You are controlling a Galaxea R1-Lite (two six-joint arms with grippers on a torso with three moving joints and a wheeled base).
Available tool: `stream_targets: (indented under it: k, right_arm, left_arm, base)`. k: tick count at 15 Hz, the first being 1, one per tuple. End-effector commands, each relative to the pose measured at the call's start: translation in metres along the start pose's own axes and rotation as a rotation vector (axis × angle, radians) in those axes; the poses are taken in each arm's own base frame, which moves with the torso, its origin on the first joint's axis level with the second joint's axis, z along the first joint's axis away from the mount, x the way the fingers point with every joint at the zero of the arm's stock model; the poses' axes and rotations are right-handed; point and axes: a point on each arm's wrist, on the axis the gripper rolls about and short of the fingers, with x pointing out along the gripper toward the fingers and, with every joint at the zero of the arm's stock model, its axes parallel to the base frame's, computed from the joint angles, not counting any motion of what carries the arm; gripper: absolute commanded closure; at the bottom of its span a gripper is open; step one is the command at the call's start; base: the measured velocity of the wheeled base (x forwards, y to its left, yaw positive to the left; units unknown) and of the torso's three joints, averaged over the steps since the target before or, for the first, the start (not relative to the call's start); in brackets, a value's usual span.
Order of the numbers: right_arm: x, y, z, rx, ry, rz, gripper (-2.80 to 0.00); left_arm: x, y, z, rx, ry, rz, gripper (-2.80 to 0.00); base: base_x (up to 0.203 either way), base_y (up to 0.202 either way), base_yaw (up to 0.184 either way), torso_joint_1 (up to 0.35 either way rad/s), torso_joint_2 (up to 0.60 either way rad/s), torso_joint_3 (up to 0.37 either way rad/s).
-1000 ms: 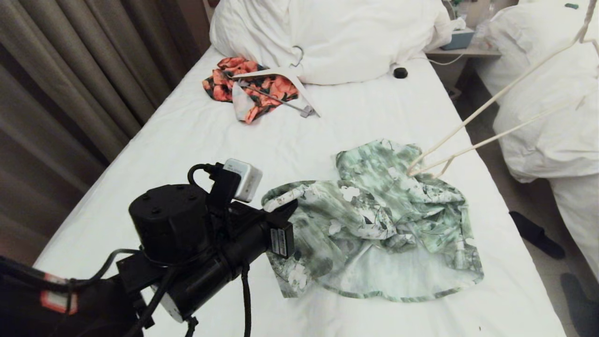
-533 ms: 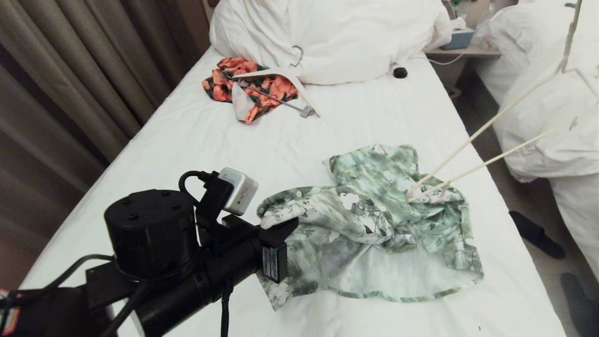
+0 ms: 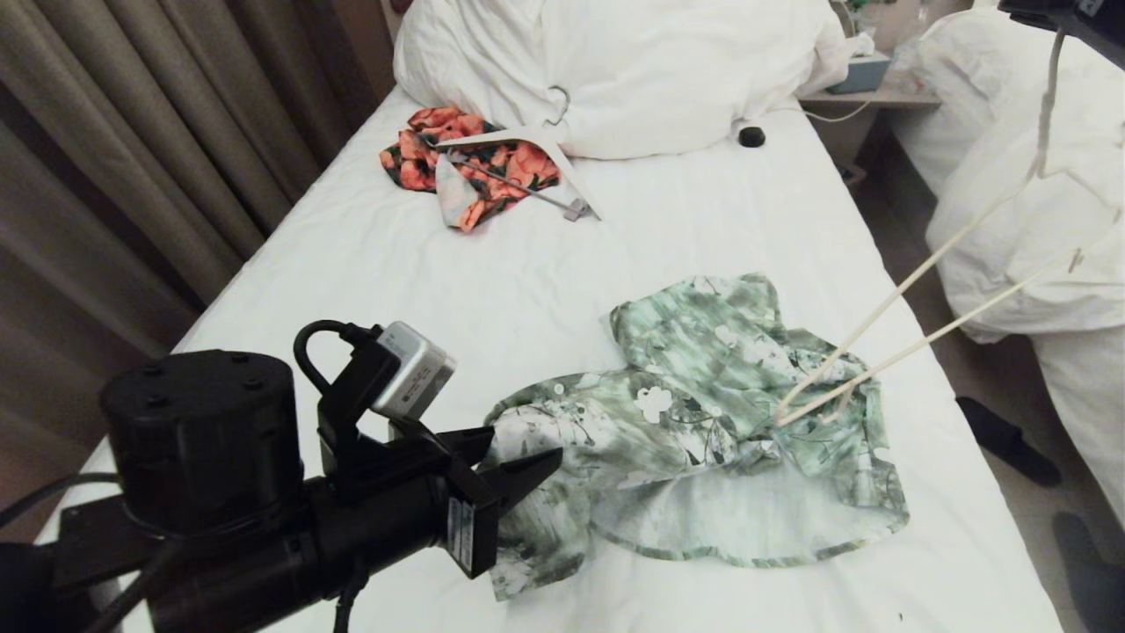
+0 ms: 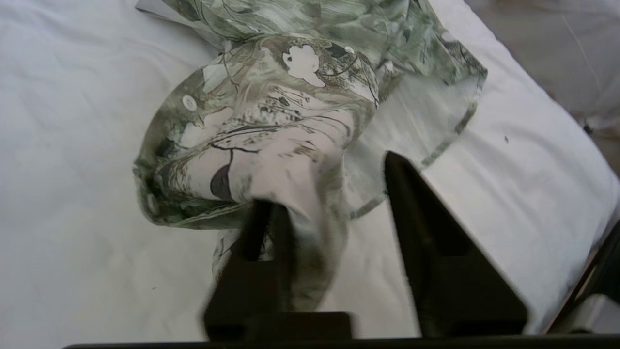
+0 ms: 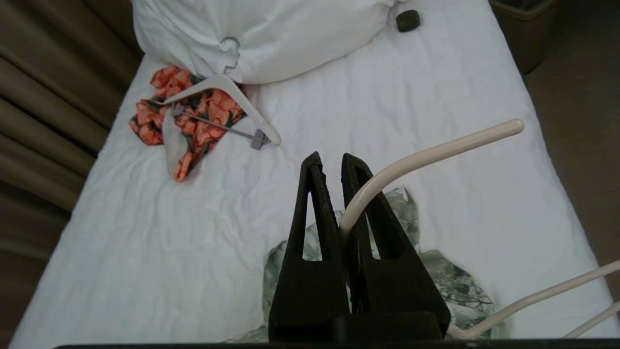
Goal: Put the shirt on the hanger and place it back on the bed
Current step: Take the clothes hanger out of the clothes, then place the hanger on the bed
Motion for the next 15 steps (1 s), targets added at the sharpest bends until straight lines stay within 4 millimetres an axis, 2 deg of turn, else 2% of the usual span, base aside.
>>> stream_targets:
  k: [1, 4, 7, 8, 10, 12, 15]
  right_arm:
    - [0.001, 0.001, 0.000, -0.015, 0.004, -0.003, 0.00]
    - [0.000, 0.000, 0.001, -0.031, 0.007, -0.008, 0.00]
    - [0.008, 0.002, -0.004, -0.035, 0.015, -0.010, 0.00]
    - [0.013, 0.004, -0.004, -0.033, 0.013, -0.010, 0.00]
    - [0.027, 0.010, -0.004, -0.027, 0.005, -0.007, 0.00]
    - [0.041, 0.011, -0.008, -0.004, 0.005, -0.017, 0.00]
    - [0.066, 0.014, -0.026, 0.056, 0.036, -0.042, 0.00]
  left_arm:
    - [-0.013, 0.004, 0.004, 0.010, -0.023, -0.009, -2.80]
    - [-0.038, 0.010, 0.013, -0.003, -0.016, 0.015, -2.80]
    - [-0.073, 0.021, 0.017, -0.048, -0.064, 0.100, -2.80]
    - [-0.092, 0.022, 0.018, -0.059, -0.101, 0.133, 0.00]
    - [-0.135, 0.021, 0.014, -0.079, -0.149, 0.199, 0.00]
    - [-0.168, 0.016, 0.002, -0.112, -0.143, 0.247, 0.00]
    - [-0.193, 0.012, -0.012, -0.203, -0.168, 0.326, 0.00]
  base:
    - [0.000, 0.000, 0.000, 0.000, 0.00, 0.000]
    - [0.000, 0.000, 0.000, 0.000, 0.00, 0.000]
    - [0.000, 0.000, 0.000, 0.000, 0.00, 0.000]
    - [0.000, 0.000, 0.000, 0.000, 0.00, 0.000]
    - [0.000, 0.000, 0.000, 0.000, 0.00, 0.000]
    - [0.000, 0.000, 0.000, 0.000, 0.00, 0.000]
    - [0.000, 0.000, 0.000, 0.000, 0.00, 0.000]
